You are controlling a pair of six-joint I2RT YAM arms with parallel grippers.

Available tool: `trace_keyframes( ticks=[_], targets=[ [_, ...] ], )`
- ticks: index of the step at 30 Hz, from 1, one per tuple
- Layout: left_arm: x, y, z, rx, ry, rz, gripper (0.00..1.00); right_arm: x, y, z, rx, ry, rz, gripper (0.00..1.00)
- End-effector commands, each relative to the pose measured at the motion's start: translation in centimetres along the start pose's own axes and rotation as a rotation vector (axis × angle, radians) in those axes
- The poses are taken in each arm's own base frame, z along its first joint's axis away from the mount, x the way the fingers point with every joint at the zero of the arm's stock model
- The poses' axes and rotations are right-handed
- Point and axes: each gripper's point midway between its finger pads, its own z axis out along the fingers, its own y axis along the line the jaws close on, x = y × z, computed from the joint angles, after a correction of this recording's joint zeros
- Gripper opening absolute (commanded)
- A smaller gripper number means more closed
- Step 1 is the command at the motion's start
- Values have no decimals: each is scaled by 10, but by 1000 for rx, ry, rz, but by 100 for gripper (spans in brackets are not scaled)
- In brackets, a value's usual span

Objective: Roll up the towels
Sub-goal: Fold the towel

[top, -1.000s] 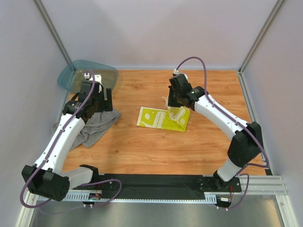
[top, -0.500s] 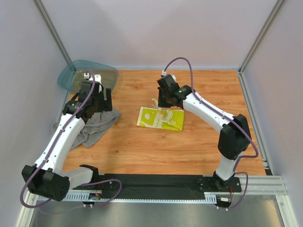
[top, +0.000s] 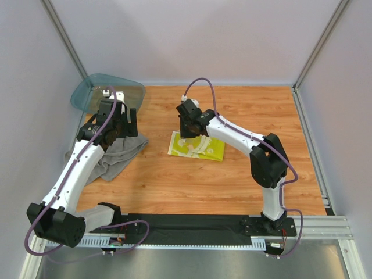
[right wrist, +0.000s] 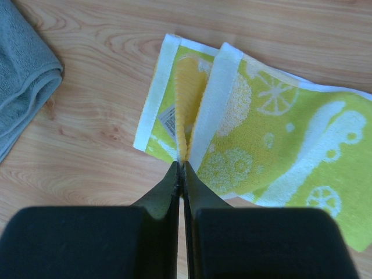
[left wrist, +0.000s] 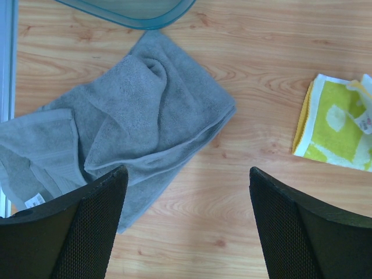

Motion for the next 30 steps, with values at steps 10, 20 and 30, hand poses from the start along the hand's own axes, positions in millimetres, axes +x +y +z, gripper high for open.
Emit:
trace_keyframes(
  ticks=[10, 20, 30],
  targets=[
    [3, 4, 2, -17, 12, 22, 90, 30, 41, 61, -98, 62, -59, 0],
    [8, 6, 8, -34, 37, 31, 90, 37, 59, 61, -194, 83, -70, 54],
    [15, 1, 17, -17, 76, 37, 90, -8, 42, -33, -224, -54, -39, 69]
  ],
)
